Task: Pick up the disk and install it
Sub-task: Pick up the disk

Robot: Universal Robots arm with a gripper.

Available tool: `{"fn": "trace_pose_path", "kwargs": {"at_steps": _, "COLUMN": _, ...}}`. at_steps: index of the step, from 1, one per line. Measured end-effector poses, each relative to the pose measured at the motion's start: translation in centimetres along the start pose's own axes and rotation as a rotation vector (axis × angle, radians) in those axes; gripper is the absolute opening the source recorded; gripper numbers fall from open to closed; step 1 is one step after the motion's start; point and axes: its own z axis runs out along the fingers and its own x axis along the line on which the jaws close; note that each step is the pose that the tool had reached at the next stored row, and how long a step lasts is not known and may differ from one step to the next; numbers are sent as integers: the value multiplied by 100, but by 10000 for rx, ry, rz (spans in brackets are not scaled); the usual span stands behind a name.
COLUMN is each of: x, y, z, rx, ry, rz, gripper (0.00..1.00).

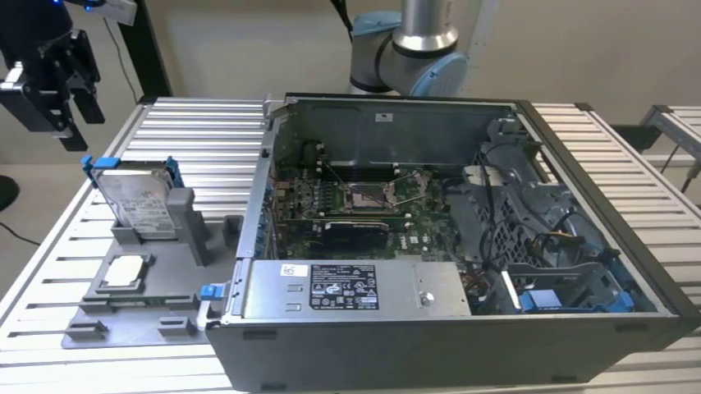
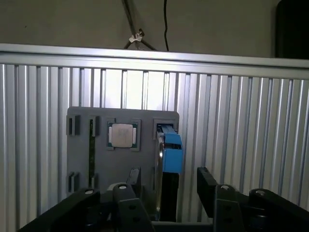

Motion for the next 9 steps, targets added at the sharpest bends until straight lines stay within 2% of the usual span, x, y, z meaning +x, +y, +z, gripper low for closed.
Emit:
{"fn": "trace_pose_path", "kwargs": {"at_steps": 5, "x": -2, "y": 0, "z": 3, "rx": 0, "ry": 15, "rz": 1, "gripper": 100}}
{"fn": "trace_pose_path", "kwargs": {"at_steps": 9, "x": -7, "y": -1, "z": 64, "rx": 1, "ry": 26, "rz": 126, "gripper": 100}}
